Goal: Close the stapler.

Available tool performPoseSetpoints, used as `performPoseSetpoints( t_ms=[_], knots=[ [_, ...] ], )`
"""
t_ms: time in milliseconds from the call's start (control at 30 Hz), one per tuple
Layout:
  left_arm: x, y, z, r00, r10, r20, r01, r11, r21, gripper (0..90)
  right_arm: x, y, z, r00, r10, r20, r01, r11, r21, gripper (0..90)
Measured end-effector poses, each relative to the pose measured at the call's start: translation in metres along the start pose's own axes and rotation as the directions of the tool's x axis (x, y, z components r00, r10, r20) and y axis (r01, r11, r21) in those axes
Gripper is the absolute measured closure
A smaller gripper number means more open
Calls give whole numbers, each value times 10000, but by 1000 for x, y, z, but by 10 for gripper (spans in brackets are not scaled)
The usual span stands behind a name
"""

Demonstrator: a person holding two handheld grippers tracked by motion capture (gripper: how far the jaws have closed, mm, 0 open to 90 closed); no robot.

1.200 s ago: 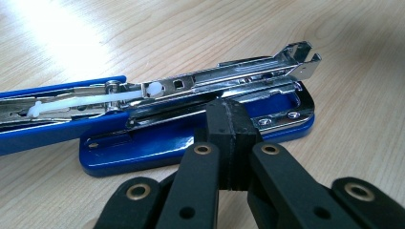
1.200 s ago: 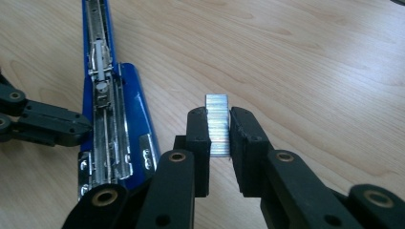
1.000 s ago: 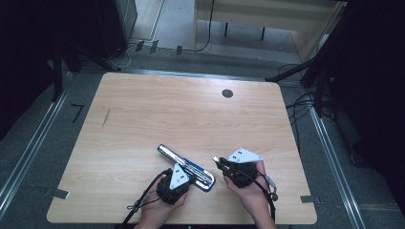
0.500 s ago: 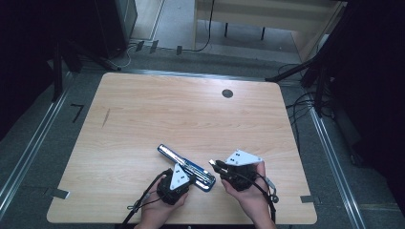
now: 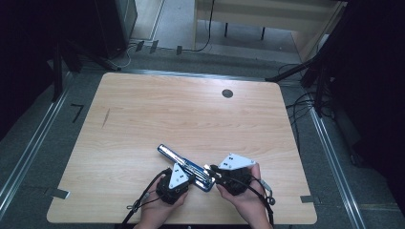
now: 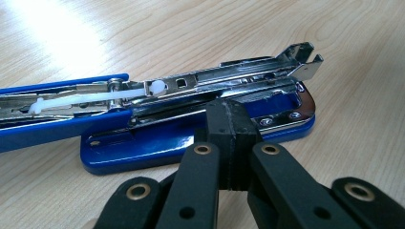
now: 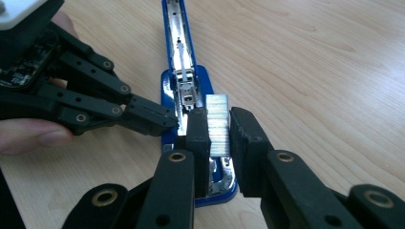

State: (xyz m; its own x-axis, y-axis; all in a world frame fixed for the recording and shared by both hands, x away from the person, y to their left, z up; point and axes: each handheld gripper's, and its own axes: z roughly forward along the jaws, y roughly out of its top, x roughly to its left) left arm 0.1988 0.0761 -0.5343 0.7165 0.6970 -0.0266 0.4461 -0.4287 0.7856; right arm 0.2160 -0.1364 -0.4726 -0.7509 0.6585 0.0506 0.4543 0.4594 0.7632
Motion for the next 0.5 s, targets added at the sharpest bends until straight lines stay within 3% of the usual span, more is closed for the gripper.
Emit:
performPoseSetpoints(
  t_ms=[500],
  knots=[
    [0, 0, 0, 10000, 19, -8, -19, 10000, 0, 900, 13, 3, 13, 9989, -439, -168, 452, 9953, 853, 798]
  ],
)
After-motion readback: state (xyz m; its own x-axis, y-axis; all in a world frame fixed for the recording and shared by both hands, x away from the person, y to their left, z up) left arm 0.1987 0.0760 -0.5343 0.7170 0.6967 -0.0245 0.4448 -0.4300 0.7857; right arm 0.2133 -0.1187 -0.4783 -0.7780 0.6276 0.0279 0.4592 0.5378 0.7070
